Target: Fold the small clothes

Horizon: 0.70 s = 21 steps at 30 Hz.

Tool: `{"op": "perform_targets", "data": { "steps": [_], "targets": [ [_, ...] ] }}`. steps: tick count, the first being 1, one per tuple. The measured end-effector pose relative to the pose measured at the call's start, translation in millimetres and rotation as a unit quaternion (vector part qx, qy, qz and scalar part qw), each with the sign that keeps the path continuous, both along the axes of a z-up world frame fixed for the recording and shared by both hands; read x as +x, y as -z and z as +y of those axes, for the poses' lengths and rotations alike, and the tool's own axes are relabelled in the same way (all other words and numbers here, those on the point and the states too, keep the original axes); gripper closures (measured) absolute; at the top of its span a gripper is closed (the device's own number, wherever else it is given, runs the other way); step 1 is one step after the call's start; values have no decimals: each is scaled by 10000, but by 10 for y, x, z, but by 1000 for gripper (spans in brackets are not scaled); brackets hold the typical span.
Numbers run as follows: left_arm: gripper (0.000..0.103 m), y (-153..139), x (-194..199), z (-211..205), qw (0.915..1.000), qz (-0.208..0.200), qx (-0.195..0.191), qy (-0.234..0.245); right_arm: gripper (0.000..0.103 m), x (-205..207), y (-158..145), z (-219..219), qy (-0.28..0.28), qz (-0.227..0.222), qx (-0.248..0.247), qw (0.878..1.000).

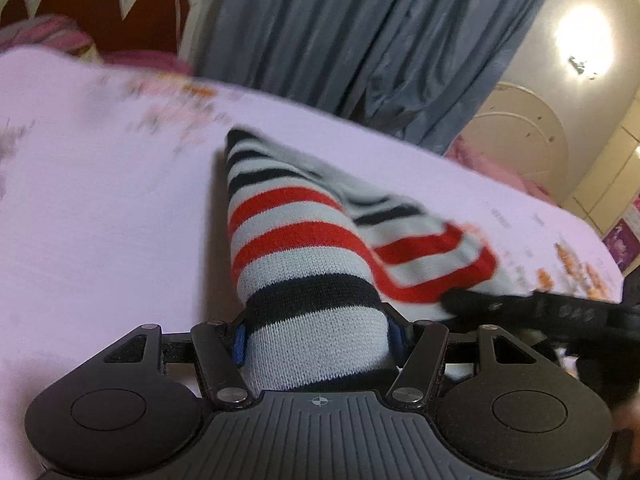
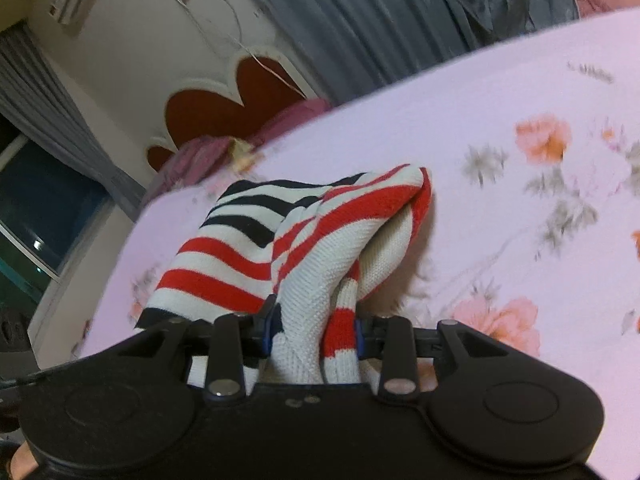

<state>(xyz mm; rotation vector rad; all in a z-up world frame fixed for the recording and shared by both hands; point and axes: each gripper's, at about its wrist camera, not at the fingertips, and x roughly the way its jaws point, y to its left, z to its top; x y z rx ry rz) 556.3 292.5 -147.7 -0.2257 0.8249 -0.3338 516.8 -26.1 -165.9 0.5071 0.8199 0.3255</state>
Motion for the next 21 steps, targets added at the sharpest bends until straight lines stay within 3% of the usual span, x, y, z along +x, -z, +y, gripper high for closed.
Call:
{"op": "perform_targets", "data": {
  "steps": [5,9,15,21],
  "targets": [
    [33,185,-150,125,9993,47,-340,-150,60,-16,136,-136,-19,247,77,9997],
    [32,123,-187,96,9995,30,-216,-233,51,-18,97,-179,99,288,-8,9995],
    [32,-263,-312,148,9975,-620,-67,-322,56,29,-162,-182,413,-102,-190,9989],
    [32,-241,69,-35,9984,-529,64,-169,60,309,-212,2,407,-183,-469,9979]
  ]
}}
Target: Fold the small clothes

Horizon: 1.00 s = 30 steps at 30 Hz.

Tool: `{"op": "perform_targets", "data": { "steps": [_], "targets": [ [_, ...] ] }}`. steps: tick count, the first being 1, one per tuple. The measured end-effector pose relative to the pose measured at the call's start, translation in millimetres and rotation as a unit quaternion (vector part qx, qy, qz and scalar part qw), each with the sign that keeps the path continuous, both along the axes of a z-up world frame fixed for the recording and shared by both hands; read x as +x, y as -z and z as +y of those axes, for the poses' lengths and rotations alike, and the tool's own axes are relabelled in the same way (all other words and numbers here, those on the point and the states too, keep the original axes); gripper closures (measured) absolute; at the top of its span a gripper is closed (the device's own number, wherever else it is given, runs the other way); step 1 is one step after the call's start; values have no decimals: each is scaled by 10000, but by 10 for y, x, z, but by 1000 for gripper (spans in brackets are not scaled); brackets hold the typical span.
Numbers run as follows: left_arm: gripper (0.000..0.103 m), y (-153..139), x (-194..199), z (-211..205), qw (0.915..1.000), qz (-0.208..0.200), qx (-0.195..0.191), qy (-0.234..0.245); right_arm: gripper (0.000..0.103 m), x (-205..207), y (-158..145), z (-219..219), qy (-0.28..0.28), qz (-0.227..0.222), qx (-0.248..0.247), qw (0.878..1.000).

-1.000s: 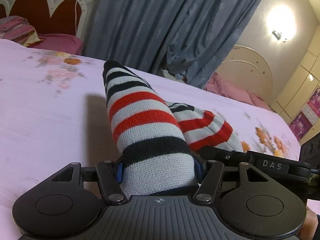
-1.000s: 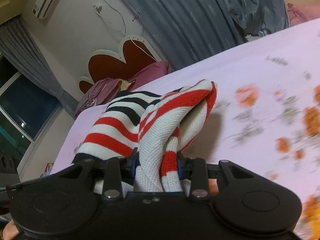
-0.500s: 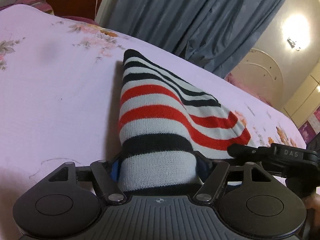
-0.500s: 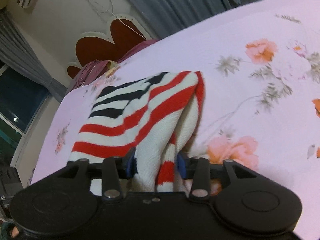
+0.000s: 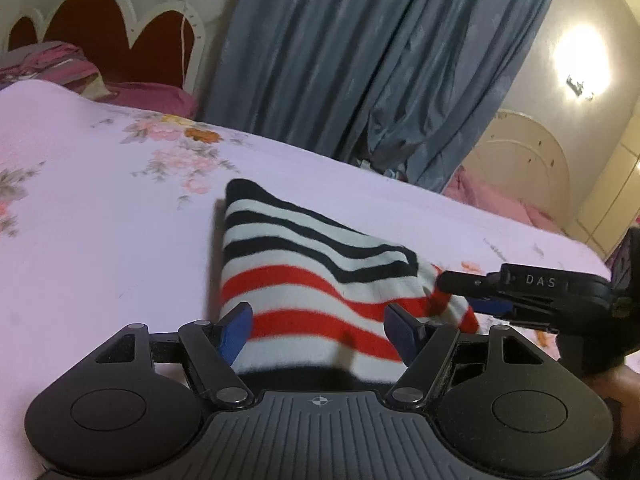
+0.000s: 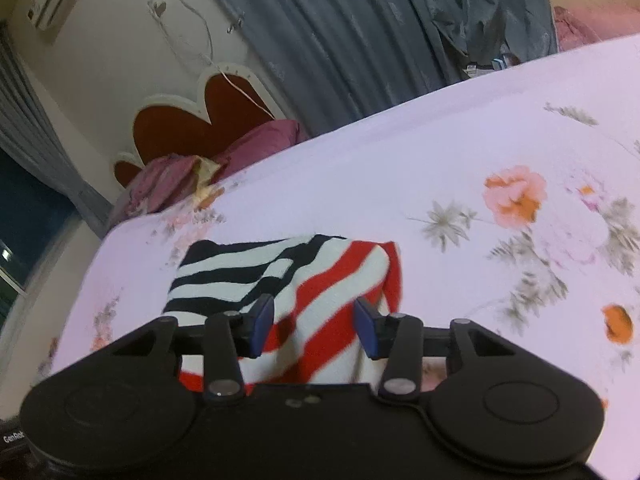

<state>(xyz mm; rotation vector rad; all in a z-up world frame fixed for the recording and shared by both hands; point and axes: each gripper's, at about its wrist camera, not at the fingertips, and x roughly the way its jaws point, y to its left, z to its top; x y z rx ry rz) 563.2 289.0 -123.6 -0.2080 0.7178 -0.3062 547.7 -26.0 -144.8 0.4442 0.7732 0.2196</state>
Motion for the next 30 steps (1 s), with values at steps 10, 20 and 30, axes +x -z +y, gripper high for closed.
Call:
{"op": "perform_targets", "data": {
  "steps": [10,20,30],
  "targets": [
    [32,72,173,-140,9993,97,366,-29,77,303,171,160,118,308,-883,9955],
    [32,-74,-270,-98,9987,206,464,-36,70,-526,-323,339,-405,-269,-886,9949],
    [32,-7,-657,-118,9970,40,766,41,77,-998,-36,477,-219,14,-1452,9892]
  ]
}}
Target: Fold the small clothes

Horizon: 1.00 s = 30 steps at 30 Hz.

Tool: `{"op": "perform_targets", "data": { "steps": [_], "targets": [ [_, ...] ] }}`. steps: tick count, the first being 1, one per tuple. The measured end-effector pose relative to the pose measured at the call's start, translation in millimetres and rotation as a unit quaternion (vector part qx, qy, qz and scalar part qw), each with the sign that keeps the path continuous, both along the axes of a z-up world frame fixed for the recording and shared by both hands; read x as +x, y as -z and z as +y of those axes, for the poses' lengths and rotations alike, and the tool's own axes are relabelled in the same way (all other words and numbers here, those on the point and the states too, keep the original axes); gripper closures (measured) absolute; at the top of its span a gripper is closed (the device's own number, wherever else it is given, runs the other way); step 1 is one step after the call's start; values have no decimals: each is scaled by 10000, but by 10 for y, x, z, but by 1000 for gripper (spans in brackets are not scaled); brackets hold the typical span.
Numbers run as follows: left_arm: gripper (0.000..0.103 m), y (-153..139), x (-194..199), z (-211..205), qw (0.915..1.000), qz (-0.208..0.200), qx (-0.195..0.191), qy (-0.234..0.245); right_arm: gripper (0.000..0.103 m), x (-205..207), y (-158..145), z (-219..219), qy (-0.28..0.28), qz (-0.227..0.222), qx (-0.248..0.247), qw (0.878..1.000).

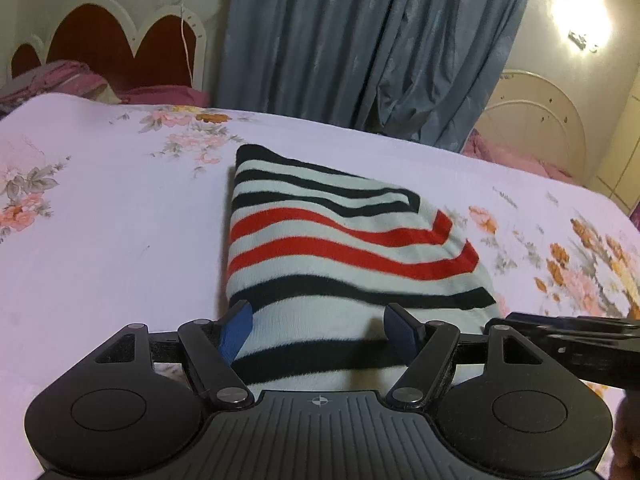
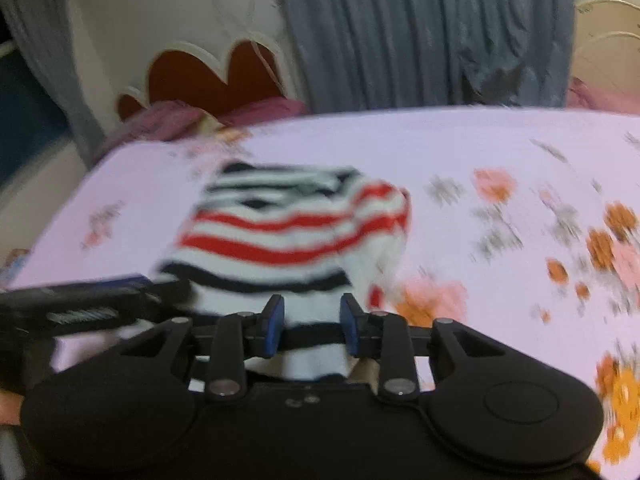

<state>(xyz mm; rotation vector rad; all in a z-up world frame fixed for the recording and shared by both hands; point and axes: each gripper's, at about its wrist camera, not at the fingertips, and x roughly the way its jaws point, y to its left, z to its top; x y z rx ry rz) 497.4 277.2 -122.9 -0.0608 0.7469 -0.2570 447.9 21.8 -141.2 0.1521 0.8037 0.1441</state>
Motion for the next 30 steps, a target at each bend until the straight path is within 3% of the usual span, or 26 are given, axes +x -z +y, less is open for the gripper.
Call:
{"op": "perform_targets", "data": {
  "steps": [3,7,10,16,21,23,27,30],
  "targets": [
    [32,-27,-14,3,9999,2,118,29,71,6,52,-56,219,110,21,9997],
    [32,-53,-100,100,9999,99,-50,-3,72,-226,-79,27,139,-112,-63,9998],
    [32,66,-189,166,9995,257,-138,-81,74,-280,124,57,216,244,-269,9991],
    [31,311,-191,257,9973,595,-393,-168,72,-228,364,-38,562,475,118,9972],
    [23,296,-205,204,9979,601,-234,-59,70,-229,387,-30,587,478,82,9971],
    [12,280,-205,185,9981,596,-138,-30,69,-229,366,-24,587,512,53,9970],
    [1,288,-187,181,9978,655,-74,-66,67,-216,367,-28,610,552,54,9966],
    [0,322,-162,156,9968,796,-16,-124,65,-219,367,-42,608,559,80,9965]
  ]
}}
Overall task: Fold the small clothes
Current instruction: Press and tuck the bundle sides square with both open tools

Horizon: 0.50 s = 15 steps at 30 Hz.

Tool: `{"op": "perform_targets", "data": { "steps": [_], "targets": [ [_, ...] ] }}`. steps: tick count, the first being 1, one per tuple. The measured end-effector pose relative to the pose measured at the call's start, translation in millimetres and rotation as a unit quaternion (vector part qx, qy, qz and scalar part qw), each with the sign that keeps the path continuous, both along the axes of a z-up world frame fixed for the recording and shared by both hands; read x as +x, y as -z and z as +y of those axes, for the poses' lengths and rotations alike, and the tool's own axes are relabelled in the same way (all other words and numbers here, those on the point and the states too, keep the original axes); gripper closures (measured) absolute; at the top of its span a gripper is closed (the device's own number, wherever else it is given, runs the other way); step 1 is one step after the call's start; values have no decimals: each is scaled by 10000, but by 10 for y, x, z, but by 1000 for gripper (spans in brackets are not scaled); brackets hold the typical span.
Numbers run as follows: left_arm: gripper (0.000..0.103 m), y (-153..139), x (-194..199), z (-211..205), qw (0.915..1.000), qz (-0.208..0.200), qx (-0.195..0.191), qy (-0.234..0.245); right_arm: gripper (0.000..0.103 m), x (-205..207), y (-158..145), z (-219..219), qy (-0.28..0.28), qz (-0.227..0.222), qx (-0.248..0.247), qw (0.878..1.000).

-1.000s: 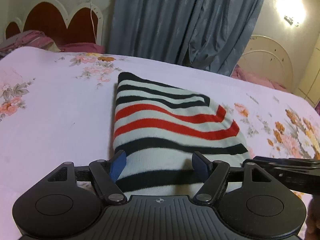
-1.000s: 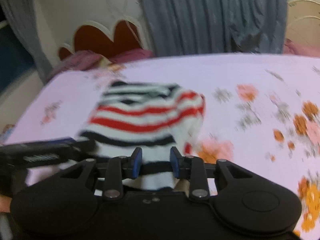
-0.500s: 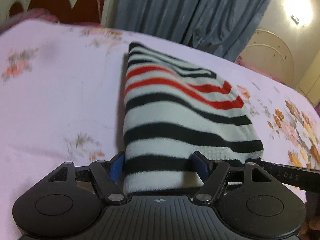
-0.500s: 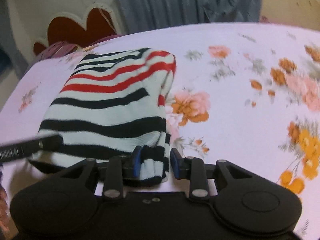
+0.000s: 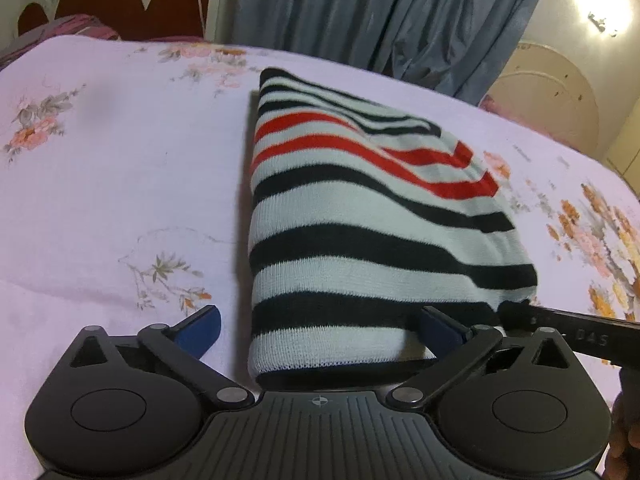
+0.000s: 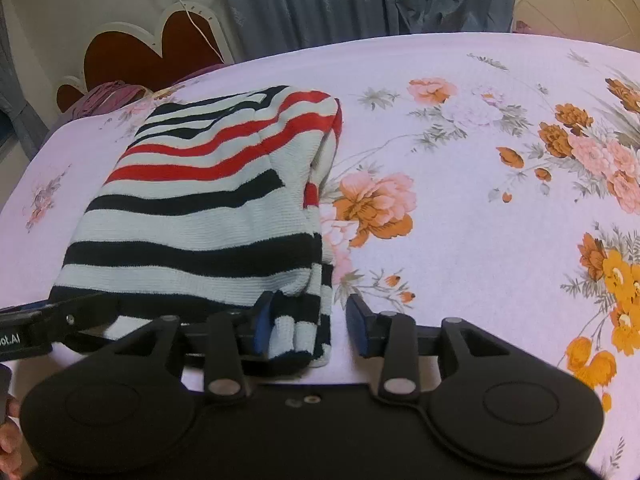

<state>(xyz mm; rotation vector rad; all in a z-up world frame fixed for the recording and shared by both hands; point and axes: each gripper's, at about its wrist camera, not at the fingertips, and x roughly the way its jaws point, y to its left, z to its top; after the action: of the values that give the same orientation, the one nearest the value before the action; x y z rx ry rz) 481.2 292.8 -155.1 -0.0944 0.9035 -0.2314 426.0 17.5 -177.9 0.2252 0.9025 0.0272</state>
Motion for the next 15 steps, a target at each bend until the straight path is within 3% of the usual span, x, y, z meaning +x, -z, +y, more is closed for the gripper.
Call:
{"op": "perform_targets", "data": {
  "steps": [5,9,15],
  "targets": [
    [0,25,36,-55,9997,116,140,-140,57,5,3,-4,-23,5,-70,10000],
    [0,30,-12,-100,9993,-18,312,-192,55,12,4,-2,-29,16,-101,9999],
    [0,20,-2,-63,9982,232,71,-539,49,26,9,-21,-89,28,-163,9998]
  ]
}}
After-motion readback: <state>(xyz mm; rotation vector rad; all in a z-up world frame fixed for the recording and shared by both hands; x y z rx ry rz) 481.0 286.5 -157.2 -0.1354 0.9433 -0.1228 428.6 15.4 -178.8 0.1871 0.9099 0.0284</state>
